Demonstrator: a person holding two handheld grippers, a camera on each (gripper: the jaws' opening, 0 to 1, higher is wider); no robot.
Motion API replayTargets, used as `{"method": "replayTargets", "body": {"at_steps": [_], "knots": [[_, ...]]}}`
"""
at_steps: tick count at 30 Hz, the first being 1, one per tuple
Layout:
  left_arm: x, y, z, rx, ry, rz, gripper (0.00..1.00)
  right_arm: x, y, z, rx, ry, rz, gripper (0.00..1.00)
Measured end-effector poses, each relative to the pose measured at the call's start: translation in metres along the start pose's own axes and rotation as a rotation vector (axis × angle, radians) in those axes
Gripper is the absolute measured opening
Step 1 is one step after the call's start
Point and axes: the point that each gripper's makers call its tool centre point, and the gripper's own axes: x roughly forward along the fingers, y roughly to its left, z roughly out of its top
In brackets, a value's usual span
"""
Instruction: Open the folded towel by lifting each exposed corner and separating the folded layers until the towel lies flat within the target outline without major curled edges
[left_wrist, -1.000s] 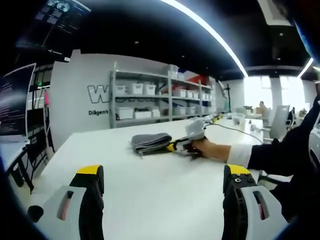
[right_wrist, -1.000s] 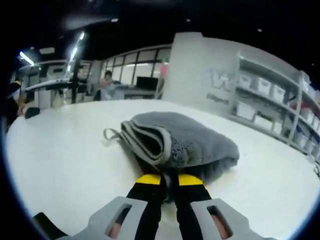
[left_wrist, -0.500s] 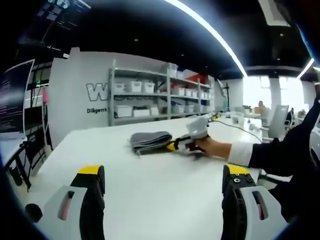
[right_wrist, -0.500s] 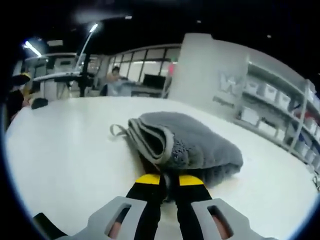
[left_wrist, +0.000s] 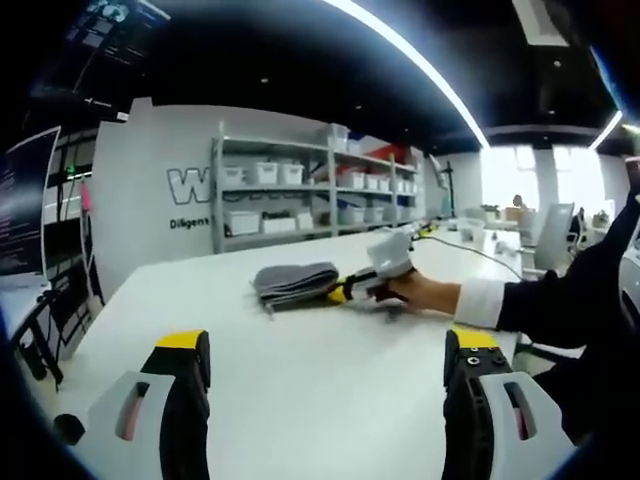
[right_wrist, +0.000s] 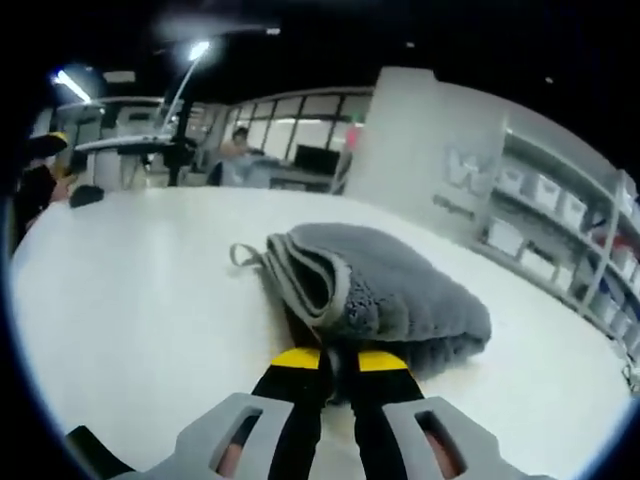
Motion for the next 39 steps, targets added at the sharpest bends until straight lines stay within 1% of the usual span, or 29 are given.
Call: {"method": "replayTargets", "body": {"at_steps": [2,4,11,16,19,24,31,35,39], "knots": [[0.000,0.000,0.000,0.001,0.000,0.002,0.96,-0.003,0.005,0.002,0.008,0.002,0.010,0.03],[0.000,0.000,0.000,0.003,0.000,0.002,0.95,-0.005,0.008,0.002,-0.004,0.003,0.015,0.03],[-0.002,0.003,0.003,0.010,-0.009,0.014,0.95,-0.006,0.015,0.001,-0.020,0.006,0.029,0.03],[-0.003,0.003,0.003,0.010,-0.011,0.015,0.95,-0.011,0.021,0.001,-0.014,0.001,0.042,0.03],[-0.002,0.003,0.001,0.009,-0.007,0.014,0.95,-0.014,0.025,0.001,-0.049,0.008,0.041,0.03],[-0.001,0.002,0.000,0.010,-0.001,0.009,0.94,-0.018,0.027,0.000,-0.061,0.010,0.044,0.03],[-0.003,0.002,0.002,0.013,-0.005,0.012,0.94,-0.023,0.030,-0.002,-0.057,0.007,0.057,0.03],[-0.003,0.002,0.002,0.013,-0.006,0.013,0.94,-0.028,0.031,-0.002,-0.024,-0.002,0.082,0.03],[-0.004,0.003,0.002,0.016,-0.006,0.015,0.94,-0.031,0.036,-0.002,-0.040,-0.007,0.108,0.03]]}}
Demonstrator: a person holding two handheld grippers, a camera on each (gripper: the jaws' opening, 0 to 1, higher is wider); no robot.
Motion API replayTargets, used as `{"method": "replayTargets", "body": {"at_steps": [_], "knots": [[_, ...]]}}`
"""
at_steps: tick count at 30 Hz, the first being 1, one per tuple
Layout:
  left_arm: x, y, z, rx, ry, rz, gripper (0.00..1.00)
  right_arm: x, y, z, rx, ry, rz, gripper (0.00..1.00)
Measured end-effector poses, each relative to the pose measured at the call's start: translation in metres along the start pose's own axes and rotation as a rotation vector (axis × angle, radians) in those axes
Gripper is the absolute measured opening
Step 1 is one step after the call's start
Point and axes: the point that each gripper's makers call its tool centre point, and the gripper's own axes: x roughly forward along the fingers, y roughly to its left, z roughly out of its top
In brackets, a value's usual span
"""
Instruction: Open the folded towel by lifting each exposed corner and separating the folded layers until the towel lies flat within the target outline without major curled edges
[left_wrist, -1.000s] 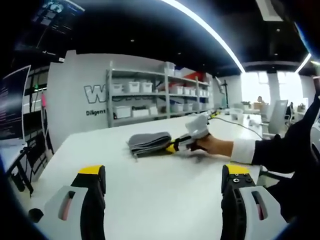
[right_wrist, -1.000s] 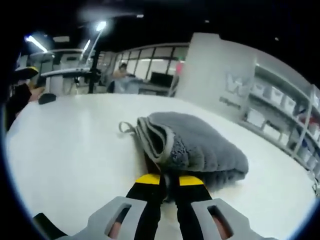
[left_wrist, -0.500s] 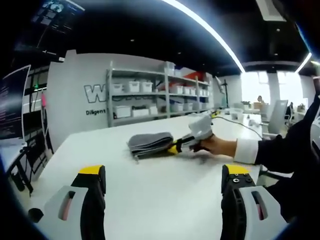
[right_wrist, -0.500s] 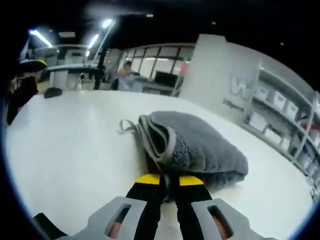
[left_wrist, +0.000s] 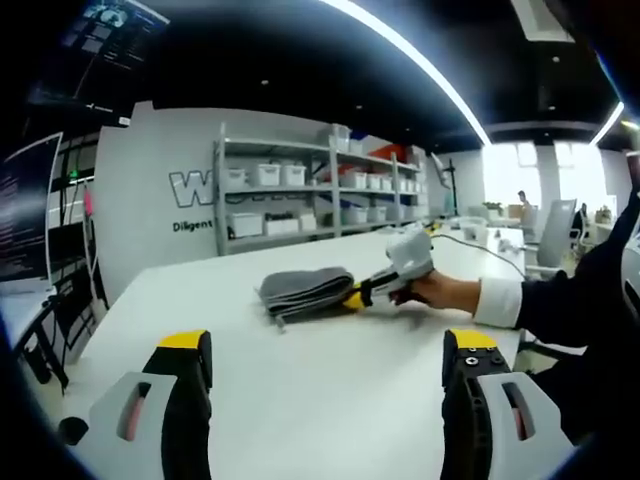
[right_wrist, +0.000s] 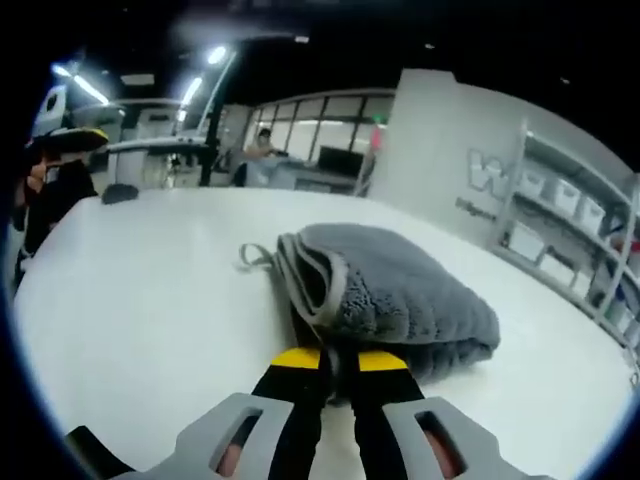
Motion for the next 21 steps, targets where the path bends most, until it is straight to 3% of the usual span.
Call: {"method": "replayTargets", "body": {"at_steps": [21], "knots": [[-0.002,0.001,0.001,0.006,-0.012,0.003,0.93,-0.017,0.030,0.000,0.018,-0.039,0.128,0.04]]}}
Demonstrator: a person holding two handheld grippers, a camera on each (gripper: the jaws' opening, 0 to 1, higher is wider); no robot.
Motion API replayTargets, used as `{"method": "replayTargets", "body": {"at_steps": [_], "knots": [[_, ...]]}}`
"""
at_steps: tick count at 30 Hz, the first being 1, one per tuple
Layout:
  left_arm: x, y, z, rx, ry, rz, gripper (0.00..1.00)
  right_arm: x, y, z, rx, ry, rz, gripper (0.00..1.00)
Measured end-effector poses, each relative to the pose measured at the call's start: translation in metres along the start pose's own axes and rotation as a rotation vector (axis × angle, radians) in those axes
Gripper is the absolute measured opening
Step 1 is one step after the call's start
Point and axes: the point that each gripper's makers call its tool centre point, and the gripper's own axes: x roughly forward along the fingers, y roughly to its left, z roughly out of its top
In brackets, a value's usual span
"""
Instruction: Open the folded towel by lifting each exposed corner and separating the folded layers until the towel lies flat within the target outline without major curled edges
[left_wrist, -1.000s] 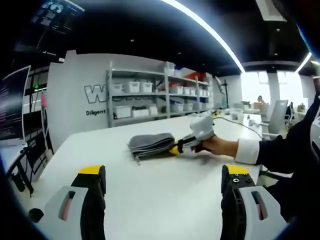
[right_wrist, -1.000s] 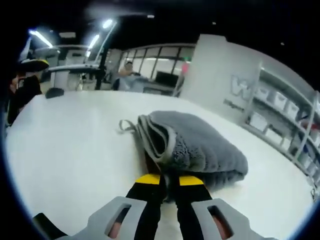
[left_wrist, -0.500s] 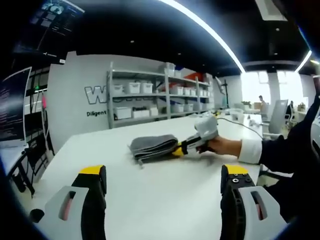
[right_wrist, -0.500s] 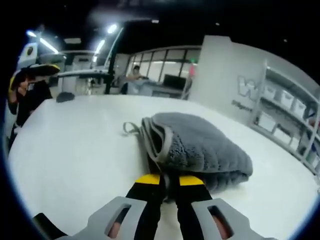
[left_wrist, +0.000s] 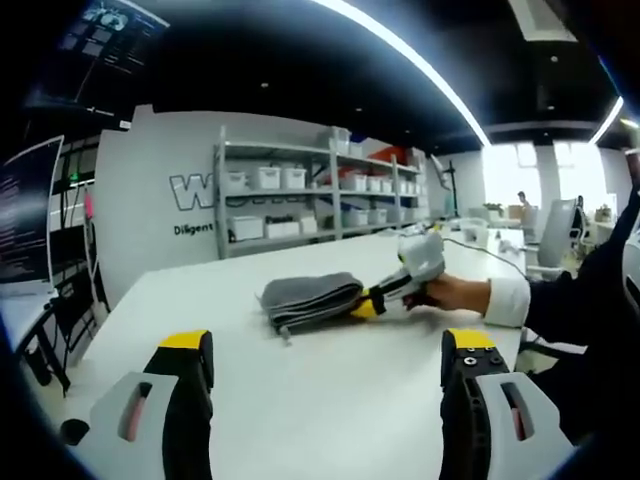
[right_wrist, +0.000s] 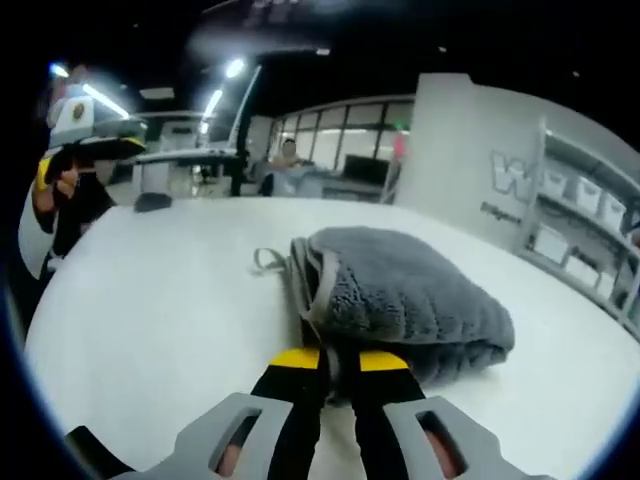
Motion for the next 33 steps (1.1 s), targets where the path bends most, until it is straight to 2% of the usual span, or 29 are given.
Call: {"method": "replayTargets", "body": {"at_steps": [8,12,33], "knots": [[-0.001,0.002,-0.001,0.002,0.004,0.004,0.91,-0.005,0.017,0.002,-0.019,-0.003,0.045,0.05],[-0.002,0.004,-0.001,-0.001,0.002,0.011,0.91,-0.008,0.025,0.002,-0.059,0.001,0.059,0.05],[0.000,0.006,-0.005,-0.003,0.022,0.019,0.90,-0.015,0.042,0.001,-0.116,-0.013,0.141,0.04]]}}
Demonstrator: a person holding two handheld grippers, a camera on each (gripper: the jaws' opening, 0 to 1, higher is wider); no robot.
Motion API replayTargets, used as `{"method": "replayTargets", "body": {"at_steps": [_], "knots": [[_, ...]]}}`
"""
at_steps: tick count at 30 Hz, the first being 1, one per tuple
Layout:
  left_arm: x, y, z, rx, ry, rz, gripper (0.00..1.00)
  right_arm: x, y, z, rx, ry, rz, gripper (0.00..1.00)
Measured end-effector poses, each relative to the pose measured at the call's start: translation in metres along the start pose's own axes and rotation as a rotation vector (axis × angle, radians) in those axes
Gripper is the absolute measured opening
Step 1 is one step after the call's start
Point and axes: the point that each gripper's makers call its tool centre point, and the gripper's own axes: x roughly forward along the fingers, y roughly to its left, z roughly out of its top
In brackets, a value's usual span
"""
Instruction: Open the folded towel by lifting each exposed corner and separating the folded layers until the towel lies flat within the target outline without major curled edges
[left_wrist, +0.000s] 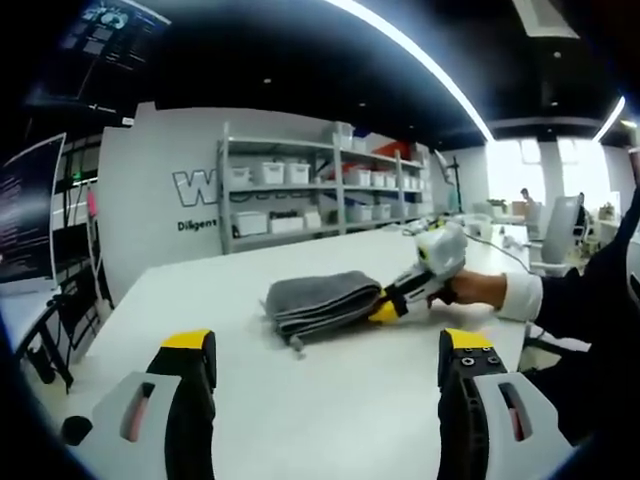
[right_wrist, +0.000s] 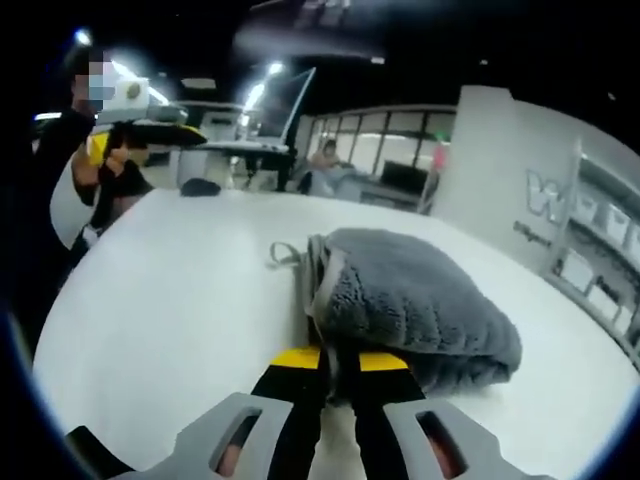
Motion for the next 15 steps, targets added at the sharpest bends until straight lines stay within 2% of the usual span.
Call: {"method": "replayTargets", "body": {"at_steps": [15], "knots": [[0.000,0.000,-0.003,0.007,0.015,0.003,0.90,-0.011,0.016,-0.002,-0.043,-0.028,0.076,0.04]]}}
